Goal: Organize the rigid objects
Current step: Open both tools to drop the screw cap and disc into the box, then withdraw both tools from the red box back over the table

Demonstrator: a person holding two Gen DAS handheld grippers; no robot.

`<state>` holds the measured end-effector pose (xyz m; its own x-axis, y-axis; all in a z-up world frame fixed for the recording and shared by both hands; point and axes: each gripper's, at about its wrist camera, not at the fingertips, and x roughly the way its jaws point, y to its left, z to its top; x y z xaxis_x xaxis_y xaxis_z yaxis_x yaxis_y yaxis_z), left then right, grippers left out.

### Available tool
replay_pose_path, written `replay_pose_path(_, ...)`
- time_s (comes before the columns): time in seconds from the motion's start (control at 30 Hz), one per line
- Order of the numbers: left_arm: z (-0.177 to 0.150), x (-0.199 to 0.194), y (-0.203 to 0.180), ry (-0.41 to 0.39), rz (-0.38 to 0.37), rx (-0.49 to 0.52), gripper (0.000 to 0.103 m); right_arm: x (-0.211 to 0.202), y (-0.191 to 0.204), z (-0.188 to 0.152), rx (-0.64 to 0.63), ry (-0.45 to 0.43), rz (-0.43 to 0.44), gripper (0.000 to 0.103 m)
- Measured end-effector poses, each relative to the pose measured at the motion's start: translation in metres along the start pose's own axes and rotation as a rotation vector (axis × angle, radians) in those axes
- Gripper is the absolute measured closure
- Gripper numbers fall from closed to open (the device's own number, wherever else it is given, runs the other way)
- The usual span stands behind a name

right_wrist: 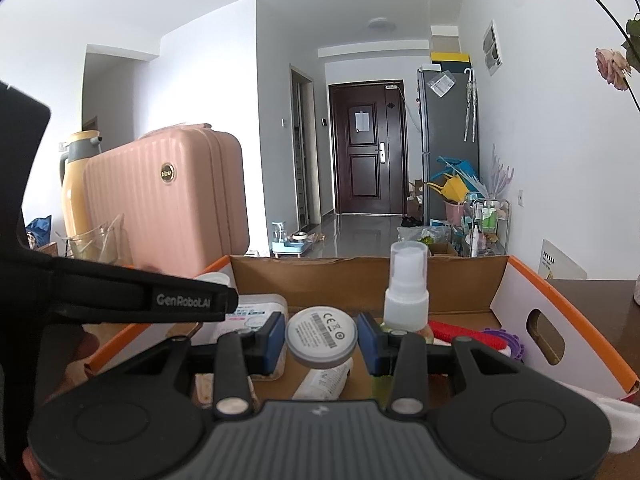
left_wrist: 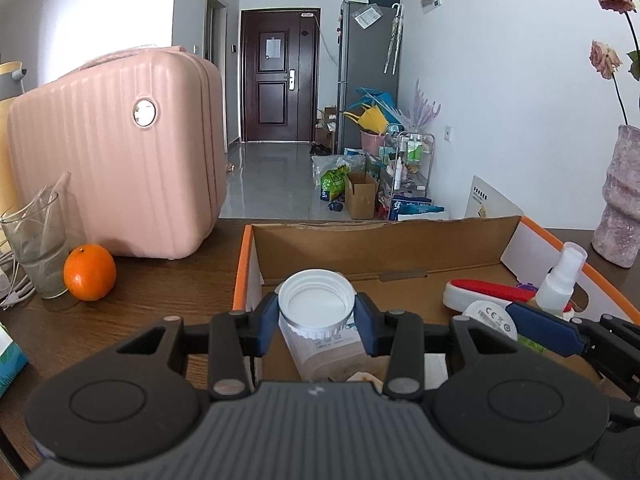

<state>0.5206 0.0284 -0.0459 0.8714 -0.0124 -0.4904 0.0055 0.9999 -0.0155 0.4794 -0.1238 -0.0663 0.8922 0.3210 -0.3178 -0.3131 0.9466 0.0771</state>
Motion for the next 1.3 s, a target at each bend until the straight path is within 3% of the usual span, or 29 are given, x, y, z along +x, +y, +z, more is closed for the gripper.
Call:
replay_pose_path(0.3,-0.001,0.002,0.000,0.016,-0.010,0.007,0.058,0.001,0.001,0.001,-0.005,0.008,0.000,0.064)
replay_pose_path(0.43,-0.001,-0.002,0.002,-0.002,-0.010,-0.001,0.033,0.001,0.001,0.000,-0.002,0.008,-0.004,0.060)
replay_pose_path(0.47,-0.001,-0.004,0.002,-0.012,-0.004,-0.001,0.025,0.001,0.002,0.000,-0.002,0.009,-0.003,0.056)
replay_pose_path(0.67,0.000,-0.009,0.002,-0.045,0.021,-0.008,0.004,-0.001,0.004,0.000,0.001,-0.007,-0.007,0.021)
replay_pose_path(0.73,0.000,-0.010,0.004,-0.050,0.026,-0.020,0.000,-0.002,0.003,0.000,0.007,-0.015,-0.006,0.016)
replay_pose_path(0.9,0.000,-0.010,0.004,-0.045,0.027,-0.023,0.000,-0.001,0.004,-0.001,0.010,-0.015,-0.008,0.010)
replay_pose_path(1.3,0.001,-0.009,0.005,-0.041,0.028,-0.033,0.000,0.000,0.004,0.000,0.011,-0.017,-0.008,0.009)
